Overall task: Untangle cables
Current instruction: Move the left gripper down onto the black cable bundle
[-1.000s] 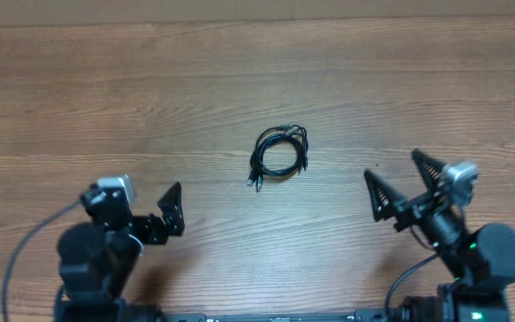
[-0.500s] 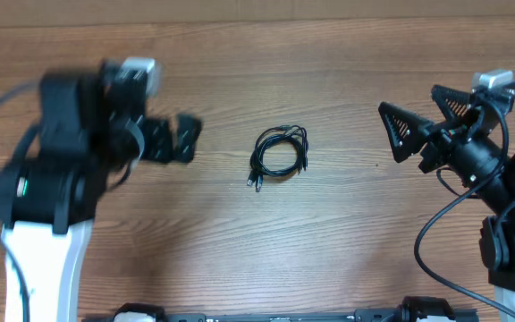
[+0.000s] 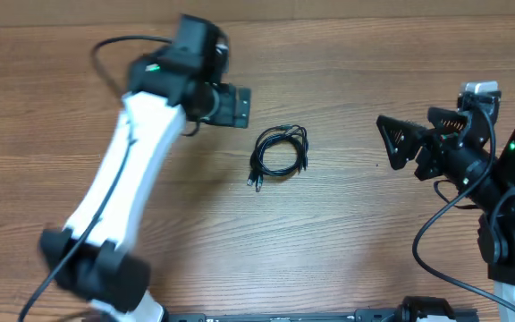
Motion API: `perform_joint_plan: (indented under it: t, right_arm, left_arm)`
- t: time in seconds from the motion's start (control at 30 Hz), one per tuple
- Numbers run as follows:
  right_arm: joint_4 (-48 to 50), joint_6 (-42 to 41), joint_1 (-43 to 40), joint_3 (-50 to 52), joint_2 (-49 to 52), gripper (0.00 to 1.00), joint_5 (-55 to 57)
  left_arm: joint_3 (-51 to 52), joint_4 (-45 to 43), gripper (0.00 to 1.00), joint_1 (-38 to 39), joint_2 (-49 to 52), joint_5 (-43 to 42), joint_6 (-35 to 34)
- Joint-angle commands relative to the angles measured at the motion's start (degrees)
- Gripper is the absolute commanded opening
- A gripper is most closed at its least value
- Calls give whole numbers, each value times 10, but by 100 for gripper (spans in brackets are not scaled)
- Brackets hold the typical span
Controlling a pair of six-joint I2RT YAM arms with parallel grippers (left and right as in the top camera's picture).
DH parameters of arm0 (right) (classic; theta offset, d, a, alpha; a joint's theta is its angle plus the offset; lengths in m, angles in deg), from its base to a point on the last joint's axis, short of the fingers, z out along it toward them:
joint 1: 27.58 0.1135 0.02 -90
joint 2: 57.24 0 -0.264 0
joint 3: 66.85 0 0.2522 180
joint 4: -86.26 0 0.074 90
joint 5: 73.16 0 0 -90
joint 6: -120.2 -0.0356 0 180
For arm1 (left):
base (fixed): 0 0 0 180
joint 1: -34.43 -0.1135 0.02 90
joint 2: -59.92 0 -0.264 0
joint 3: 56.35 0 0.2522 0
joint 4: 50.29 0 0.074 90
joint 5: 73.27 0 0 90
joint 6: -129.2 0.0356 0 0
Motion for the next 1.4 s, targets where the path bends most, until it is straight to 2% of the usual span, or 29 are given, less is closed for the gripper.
perform_joint_plan:
  t: [0.0,0.13,0.27,0.4,0.67,0.77,0.93,1.13,1.17,1.27,1.37]
  right_arm:
    - [-12,2,2,-14,-1,100,20]
    - [-31,0,2,-14,0,100,20]
    - [-46,0,2,-14,12,100,20]
    - [-61,0,2,-14,28,100,20]
    - [-78,0,2,-14,63,100,20]
    - [-78,0,2,-14,63,100,20]
    - [-79,2,2,-14,63,100,20]
    - [-80,2,2,-14,63,100,22]
    - [-80,2,2,-14,63,100,22]
    - [-81,2,2,-14,63,100,22]
    - [-84,2,2,-14,63,100,22]
  left_arm:
    - [-10,-2,100,18,56,55,-60]
    - [-10,-9,100,19,140,-51,-63]
    - [-10,-9,99,19,214,-107,-86]
    - [-10,-14,99,22,243,-106,-88]
    - [-15,-86,91,25,246,-108,-37]
    - [-15,-104,79,26,246,-122,-23]
    - [-15,-136,81,37,247,-125,-9]
    - [-14,-145,75,51,249,-118,7]
    - [-14,-144,74,54,250,-111,7]
    - [-13,-145,59,59,251,-91,12]
    - [-13,-142,56,60,251,-87,22]
